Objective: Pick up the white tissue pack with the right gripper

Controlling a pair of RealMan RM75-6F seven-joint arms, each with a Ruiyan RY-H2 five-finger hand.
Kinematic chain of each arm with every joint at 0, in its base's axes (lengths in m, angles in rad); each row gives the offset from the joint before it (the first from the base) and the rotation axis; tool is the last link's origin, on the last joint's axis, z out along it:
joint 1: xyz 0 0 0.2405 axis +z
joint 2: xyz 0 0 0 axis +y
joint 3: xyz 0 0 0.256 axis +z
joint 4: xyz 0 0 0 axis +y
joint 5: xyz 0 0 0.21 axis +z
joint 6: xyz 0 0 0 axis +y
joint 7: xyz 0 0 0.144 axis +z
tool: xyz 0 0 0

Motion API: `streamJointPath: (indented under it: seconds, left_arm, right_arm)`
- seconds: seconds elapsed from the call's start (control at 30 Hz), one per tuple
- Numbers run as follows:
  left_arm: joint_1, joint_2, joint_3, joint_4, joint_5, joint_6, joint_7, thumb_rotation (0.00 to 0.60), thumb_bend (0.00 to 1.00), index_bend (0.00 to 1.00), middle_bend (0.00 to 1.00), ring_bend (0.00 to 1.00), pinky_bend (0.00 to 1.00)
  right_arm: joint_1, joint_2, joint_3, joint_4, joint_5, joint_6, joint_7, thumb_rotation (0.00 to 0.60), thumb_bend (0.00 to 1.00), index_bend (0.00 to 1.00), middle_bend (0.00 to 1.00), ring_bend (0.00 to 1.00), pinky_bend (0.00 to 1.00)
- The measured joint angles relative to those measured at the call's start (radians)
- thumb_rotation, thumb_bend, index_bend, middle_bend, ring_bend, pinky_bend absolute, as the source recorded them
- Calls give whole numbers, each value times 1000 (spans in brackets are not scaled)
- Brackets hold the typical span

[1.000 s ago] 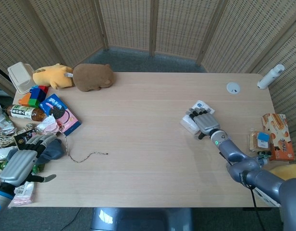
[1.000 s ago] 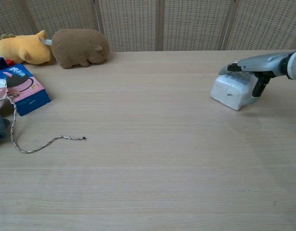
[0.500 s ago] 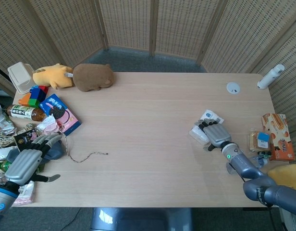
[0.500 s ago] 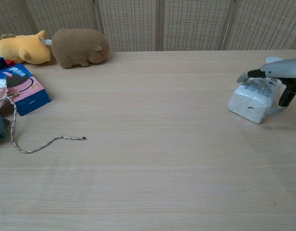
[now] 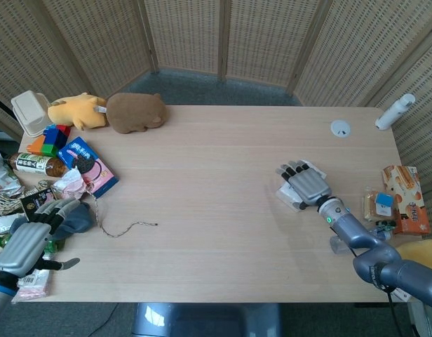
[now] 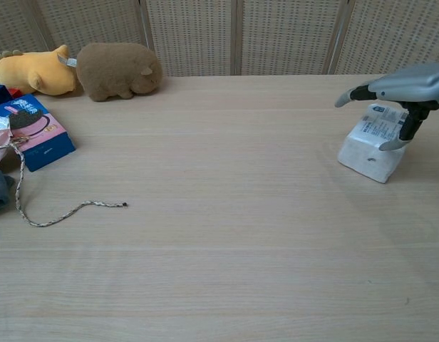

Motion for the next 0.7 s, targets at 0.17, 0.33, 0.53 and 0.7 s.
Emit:
streamJointPath:
  seconds: [0.17, 0.33, 0.53, 0.7]
  left_arm:
    - [-5, 5, -4, -12, 1, -3, 7, 600, 5, 0, 0, 0, 0]
    - [-9, 2, -6, -17, -1, -10, 12, 600, 7, 0, 0, 0, 0]
    - [-12, 2, -6, -21, -3, -16, 7, 600, 5, 0, 0, 0, 0]
    - [-14, 5, -8, -28, -5, -17, 12, 600, 5, 0, 0, 0, 0]
  right_arm:
    - [7, -18, -35, 70, -91, 13, 81, 600, 283, 0, 0, 0, 0]
    - [16, -8, -64, 106, -145, 23, 128, 600, 281, 0, 0, 0, 0]
    - [25, 14, -82, 124, -169, 17, 142, 600, 282, 0, 0, 0, 0]
    - [25, 20, -95, 144, -180, 13, 153, 600, 282, 0, 0, 0, 0]
